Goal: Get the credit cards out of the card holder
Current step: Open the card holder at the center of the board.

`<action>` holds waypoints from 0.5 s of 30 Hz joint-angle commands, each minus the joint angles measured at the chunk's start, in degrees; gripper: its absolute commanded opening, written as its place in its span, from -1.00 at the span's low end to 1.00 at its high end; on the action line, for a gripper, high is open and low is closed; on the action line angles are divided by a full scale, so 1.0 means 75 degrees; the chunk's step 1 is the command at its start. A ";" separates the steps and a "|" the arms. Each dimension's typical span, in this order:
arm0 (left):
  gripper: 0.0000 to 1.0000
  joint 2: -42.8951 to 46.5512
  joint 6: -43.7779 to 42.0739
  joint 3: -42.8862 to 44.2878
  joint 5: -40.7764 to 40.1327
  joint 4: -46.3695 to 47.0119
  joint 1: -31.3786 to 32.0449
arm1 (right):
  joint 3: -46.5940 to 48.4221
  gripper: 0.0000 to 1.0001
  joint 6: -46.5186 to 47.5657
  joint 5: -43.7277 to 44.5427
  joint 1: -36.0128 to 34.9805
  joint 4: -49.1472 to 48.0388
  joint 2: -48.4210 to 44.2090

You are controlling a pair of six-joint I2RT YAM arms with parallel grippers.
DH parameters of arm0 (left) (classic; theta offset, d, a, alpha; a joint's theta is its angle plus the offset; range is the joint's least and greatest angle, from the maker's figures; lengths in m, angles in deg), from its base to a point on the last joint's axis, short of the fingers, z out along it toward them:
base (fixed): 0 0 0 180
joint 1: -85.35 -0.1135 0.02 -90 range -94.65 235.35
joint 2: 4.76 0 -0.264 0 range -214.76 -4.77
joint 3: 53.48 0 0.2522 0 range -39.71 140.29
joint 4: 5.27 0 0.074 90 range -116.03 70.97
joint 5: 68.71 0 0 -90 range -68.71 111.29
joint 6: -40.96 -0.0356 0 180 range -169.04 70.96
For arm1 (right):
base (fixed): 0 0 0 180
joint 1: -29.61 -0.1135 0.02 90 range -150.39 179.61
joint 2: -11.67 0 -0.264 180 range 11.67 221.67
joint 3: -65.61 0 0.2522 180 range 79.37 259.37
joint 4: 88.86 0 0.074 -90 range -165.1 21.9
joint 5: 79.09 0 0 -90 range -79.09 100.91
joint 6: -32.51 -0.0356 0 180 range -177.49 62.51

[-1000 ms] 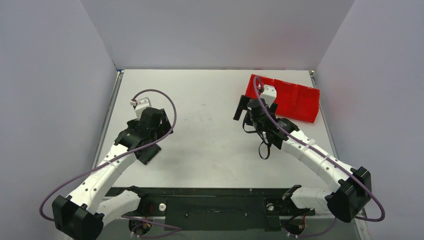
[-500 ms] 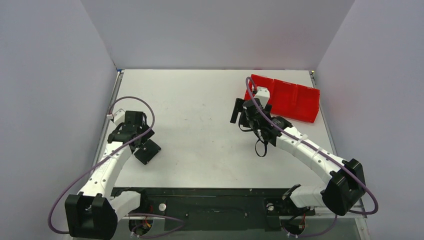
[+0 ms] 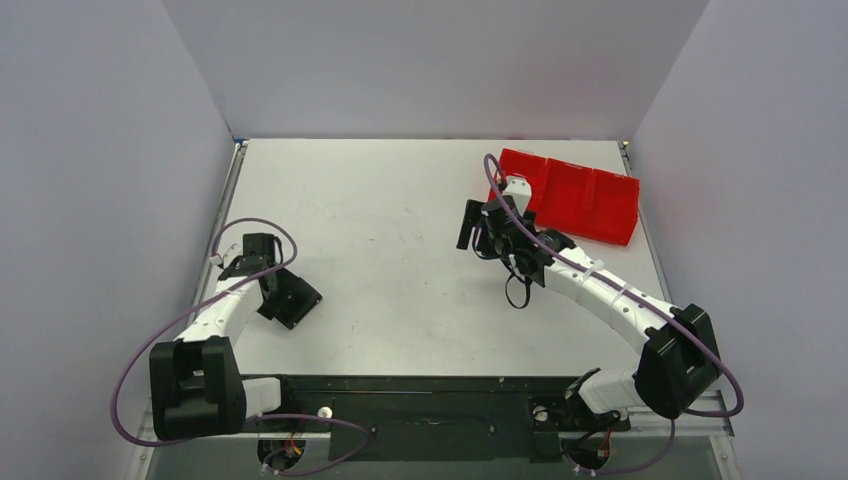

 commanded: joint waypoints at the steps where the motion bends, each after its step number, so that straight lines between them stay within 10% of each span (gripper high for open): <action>1: 0.11 -0.0200 0.0177 -0.0043 0.0229 0.0859 -0.0060 | 0.0226 0.89 0.0048 -0.0094 0.0061 -0.0259 0.0050; 15: -0.08 -0.0624 0.0152 0.0276 -0.0258 0.0624 0.0165 | 0.0013 0.86 -0.0007 -0.0169 0.0087 -0.0349 0.0066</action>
